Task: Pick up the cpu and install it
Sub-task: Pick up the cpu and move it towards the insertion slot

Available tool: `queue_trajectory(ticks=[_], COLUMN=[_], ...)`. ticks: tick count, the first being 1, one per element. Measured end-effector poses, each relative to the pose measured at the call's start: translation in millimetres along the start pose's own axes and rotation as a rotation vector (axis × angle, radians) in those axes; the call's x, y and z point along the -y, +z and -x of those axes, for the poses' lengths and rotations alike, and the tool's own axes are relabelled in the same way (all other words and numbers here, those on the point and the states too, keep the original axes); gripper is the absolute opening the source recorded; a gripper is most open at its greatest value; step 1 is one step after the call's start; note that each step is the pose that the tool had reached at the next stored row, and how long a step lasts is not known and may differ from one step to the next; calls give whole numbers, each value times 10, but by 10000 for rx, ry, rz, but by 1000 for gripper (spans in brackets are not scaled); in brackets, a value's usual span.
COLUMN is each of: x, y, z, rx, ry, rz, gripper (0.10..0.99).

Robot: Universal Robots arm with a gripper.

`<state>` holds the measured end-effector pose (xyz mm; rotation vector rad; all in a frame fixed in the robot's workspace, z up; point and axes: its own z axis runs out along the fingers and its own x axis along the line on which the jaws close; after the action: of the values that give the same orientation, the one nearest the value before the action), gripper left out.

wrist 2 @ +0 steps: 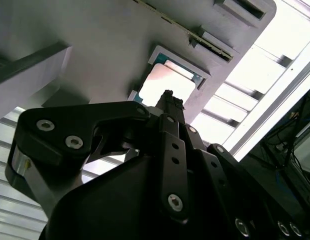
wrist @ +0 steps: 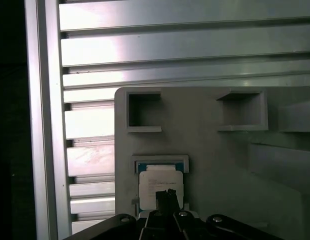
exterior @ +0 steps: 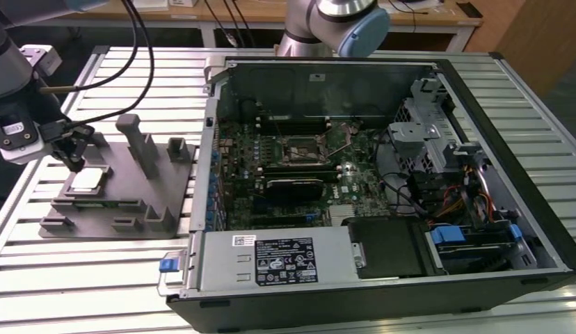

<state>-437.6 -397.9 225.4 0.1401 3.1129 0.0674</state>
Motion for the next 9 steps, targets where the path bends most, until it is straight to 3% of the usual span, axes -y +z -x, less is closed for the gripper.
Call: queue_trajectory(ticks=[9], x=[-34], y=[140], z=[-18], rx=[0], ry=[0], rz=[0], gripper=[106])
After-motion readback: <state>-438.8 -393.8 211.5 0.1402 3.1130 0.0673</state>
